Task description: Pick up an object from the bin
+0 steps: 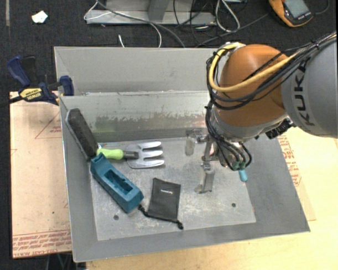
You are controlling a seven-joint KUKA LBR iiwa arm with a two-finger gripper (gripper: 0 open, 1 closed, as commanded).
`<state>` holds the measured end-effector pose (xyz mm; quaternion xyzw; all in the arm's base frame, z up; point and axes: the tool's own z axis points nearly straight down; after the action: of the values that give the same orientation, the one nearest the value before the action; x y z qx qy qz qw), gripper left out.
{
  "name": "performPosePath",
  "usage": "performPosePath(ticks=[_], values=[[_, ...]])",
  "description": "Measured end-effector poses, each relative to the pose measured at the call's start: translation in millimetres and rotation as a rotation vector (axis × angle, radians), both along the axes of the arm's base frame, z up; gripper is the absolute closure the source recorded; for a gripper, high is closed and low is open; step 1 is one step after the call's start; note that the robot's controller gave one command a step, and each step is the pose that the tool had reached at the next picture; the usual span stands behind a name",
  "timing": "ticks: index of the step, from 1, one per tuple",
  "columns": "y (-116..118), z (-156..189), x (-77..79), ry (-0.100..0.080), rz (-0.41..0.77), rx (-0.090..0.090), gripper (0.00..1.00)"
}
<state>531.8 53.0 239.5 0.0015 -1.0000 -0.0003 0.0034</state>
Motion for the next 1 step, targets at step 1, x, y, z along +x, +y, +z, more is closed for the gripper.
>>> performPosePath(ticks=[1], values=[[-0.4, 4.4, 1.1, -0.007, -0.003, 0.001, 0.0]])
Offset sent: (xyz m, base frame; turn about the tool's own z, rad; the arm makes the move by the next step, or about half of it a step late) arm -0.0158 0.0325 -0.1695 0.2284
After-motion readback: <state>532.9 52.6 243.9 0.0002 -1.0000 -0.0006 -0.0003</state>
